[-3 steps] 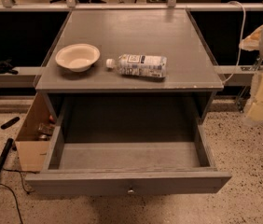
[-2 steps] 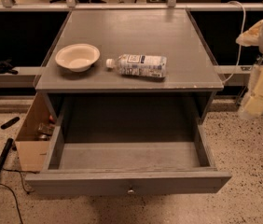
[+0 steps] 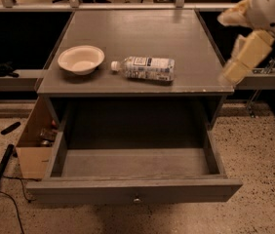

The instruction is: Place blue plastic bottle into top drawer

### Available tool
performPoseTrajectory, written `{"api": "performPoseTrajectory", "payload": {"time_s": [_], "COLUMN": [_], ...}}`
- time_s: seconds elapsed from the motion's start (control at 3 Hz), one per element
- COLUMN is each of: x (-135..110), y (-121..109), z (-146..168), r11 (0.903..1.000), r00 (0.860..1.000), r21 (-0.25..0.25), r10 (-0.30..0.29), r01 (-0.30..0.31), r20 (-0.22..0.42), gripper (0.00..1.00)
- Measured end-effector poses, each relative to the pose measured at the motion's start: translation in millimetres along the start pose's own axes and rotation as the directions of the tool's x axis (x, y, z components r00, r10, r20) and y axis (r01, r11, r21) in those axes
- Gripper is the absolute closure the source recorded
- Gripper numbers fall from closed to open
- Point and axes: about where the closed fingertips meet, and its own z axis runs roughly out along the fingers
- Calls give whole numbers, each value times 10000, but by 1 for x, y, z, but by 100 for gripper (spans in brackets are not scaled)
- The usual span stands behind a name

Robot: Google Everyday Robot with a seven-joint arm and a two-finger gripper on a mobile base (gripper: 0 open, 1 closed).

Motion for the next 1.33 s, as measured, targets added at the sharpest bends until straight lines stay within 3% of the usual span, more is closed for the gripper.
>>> {"api": "performPoseTrajectory", "payload": {"time_s": [0.33,0.67,1.33], "x": [-31,-49,-45], "y": [-39,-69,-62], "z": [13,39,50], "r11": [9999,9989,9975], "r00": [9906,9790,9741], "r21": [33,-59,-38], "r10": [-141,467,700], "r01": [138,-465,-708], "r20": [1360,1982,2152], "gripper": [0,0,0]}}
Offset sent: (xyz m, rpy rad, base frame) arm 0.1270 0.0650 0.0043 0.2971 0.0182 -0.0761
